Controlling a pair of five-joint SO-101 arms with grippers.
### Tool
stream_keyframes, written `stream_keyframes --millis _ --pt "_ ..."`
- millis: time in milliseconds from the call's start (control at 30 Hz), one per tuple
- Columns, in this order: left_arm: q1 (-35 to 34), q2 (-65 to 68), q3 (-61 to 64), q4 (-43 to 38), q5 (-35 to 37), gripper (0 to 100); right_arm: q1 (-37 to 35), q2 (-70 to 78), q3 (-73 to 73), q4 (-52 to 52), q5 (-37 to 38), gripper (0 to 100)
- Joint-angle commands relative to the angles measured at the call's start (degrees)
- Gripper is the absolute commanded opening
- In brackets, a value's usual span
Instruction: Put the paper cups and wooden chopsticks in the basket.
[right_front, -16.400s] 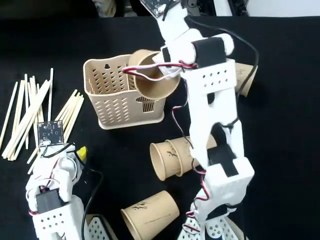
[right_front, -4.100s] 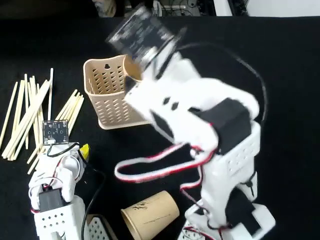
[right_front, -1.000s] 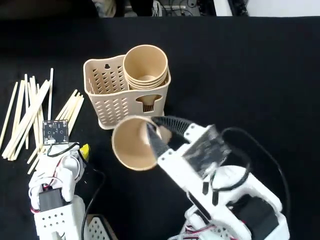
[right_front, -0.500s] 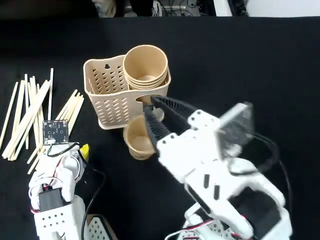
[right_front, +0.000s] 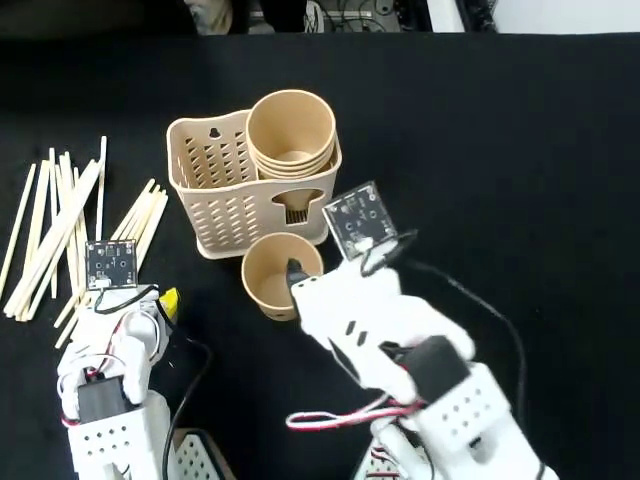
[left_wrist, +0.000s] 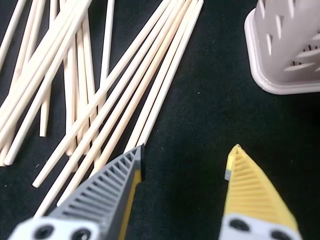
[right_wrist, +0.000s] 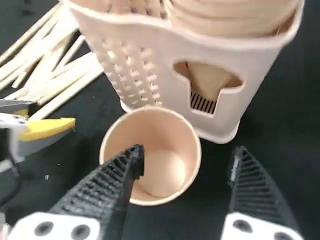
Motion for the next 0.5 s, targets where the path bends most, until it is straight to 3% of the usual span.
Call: stream_keyframes --millis 0,267,467 --pt "0.04 -0.18 1.01 -0.7 -0.44 27 0.97 0.22 6.81 -9.14 -1.49 28.6" --pt "0.04 -0.18 1.01 -0.7 -0.44 27 2.37 0.31 13.85 -11.87 -1.49 27.9" --pt "0.04 -0.18 1.01 -0.62 -0.44 27 2.55 0.31 15.52 -13.19 -1.23 8.2"
